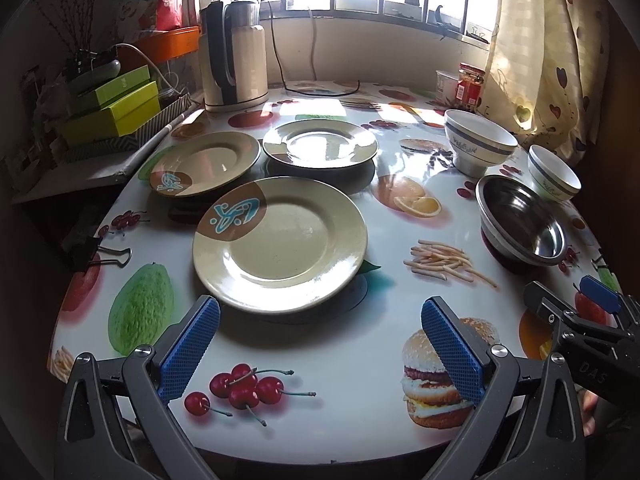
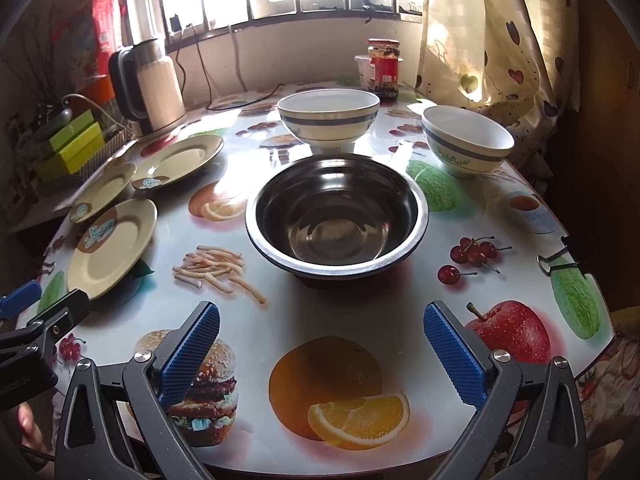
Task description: Organize plates and bowls
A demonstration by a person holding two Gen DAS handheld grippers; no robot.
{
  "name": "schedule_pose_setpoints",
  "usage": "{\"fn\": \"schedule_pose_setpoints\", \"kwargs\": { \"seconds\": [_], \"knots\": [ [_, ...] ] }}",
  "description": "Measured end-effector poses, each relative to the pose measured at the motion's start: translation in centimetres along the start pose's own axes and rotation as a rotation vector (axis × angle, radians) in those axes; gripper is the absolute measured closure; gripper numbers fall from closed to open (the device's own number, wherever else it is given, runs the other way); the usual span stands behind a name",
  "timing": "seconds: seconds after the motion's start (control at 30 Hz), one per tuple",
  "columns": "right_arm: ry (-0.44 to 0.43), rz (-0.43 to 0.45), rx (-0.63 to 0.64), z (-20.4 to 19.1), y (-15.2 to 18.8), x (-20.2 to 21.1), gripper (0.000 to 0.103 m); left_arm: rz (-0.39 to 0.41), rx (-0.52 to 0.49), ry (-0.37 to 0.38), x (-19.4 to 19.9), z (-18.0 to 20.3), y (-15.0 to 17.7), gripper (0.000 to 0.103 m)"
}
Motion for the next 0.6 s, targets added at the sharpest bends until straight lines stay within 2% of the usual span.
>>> {"fn": "schedule_pose_setpoints", "kwargs": {
  "seconds": [0.6],
  "knots": [
    [-0.003,-0.001,0.002,-0.31,0.05,0.08,0.0,-0.001,-0.001,-0.003,-0.04,-0.02,0.12,0.002]
  ]
}}
Point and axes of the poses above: each gripper's, at about its wrist camera, not at the fingertips, and x roughly against the way its jaws point, z to its right, y to its underside, the point moved 8 cm from there along -x, roughly the way its jaws point, and after that the axes turned 1 degree about x, right-handed, at the moved point
